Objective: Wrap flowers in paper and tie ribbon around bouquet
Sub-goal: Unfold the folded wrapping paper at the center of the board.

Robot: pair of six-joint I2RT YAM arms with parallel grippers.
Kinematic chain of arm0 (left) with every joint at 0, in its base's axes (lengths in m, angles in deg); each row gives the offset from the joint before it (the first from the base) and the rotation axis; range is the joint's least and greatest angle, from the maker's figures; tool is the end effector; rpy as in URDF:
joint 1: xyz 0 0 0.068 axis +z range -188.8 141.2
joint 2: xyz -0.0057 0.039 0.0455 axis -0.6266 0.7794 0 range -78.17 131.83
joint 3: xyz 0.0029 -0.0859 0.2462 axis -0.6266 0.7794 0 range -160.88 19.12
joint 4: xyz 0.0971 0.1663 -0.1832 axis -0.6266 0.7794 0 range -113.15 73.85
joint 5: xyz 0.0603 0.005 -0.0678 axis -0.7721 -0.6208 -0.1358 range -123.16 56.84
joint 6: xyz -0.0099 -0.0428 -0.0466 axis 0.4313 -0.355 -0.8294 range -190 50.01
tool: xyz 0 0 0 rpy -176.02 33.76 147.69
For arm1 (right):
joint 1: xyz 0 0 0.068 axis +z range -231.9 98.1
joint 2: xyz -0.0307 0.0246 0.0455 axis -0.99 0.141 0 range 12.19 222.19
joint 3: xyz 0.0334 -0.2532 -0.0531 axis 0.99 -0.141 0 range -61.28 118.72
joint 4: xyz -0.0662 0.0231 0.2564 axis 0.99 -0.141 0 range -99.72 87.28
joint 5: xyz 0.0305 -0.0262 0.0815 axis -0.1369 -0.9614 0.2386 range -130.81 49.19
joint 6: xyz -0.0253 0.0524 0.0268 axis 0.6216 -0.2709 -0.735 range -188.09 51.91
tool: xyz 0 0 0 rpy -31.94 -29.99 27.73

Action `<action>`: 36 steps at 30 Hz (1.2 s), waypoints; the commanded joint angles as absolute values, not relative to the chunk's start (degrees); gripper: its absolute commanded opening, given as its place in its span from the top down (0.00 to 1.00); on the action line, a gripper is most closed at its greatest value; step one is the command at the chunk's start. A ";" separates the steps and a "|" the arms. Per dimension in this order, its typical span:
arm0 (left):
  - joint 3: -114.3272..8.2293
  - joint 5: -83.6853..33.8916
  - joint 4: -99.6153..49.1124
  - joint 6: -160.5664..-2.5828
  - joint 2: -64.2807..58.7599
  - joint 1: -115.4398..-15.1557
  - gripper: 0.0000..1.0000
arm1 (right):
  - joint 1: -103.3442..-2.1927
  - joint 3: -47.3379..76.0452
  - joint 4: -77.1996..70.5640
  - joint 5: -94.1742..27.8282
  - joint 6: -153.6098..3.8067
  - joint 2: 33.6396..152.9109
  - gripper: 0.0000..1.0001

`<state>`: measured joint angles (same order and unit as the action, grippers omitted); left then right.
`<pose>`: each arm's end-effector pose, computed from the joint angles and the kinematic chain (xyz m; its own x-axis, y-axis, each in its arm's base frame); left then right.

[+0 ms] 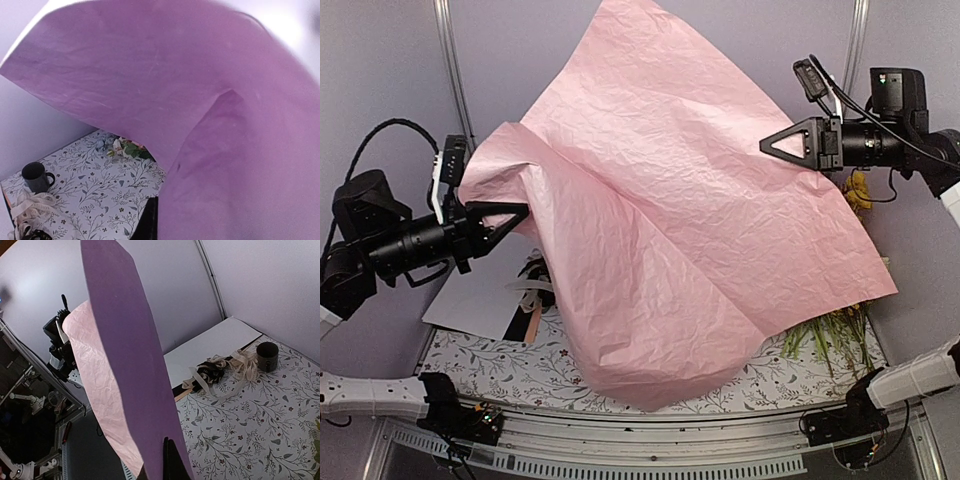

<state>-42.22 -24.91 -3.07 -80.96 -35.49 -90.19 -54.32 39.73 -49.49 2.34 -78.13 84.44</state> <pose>0.1039 -0.1414 0.4177 -0.1793 -0.0773 -0.9808 0.8441 0.5000 -0.1937 0.1954 0.1403 0.4917 -0.4292 -0.0806 -0.8996 -0.8525 0.3652 0.3740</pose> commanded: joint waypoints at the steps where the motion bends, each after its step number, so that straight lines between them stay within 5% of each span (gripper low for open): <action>1: -47.78 -28.33 4.51 -82.40 -33.08 -90.74 1.00 | -54.55 36.91 -51.14 4.51 -80.81 85.36 1.00; 6: -49.34 -30.31 10.72 -86.10 -26.27 -86.72 1.00 | -55.50 25.21 -42.26 -0.07 -84.54 88.25 1.00; 15: -42.26 -13.68 12.97 -83.60 -12.41 -61.91 1.00 | -55.70 5.95 -19.24 -11.26 -92.39 93.90 1.00; 26: -45.73 -18.89 12.89 -79.56 12.48 -58.81 1.00 | -55.73 -0.40 -9.78 -20.31 -93.94 101.03 1.00; 36: -52.41 -26.89 17.33 -77.56 21.48 -57.76 0.98 | -55.73 -2.56 -11.31 -26.47 -96.47 101.54 1.00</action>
<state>-49.13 -21.98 14.50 -79.36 20.22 -58.85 -55.46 -2.10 -12.18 -22.75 -95.16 101.67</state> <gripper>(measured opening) 0.005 0.008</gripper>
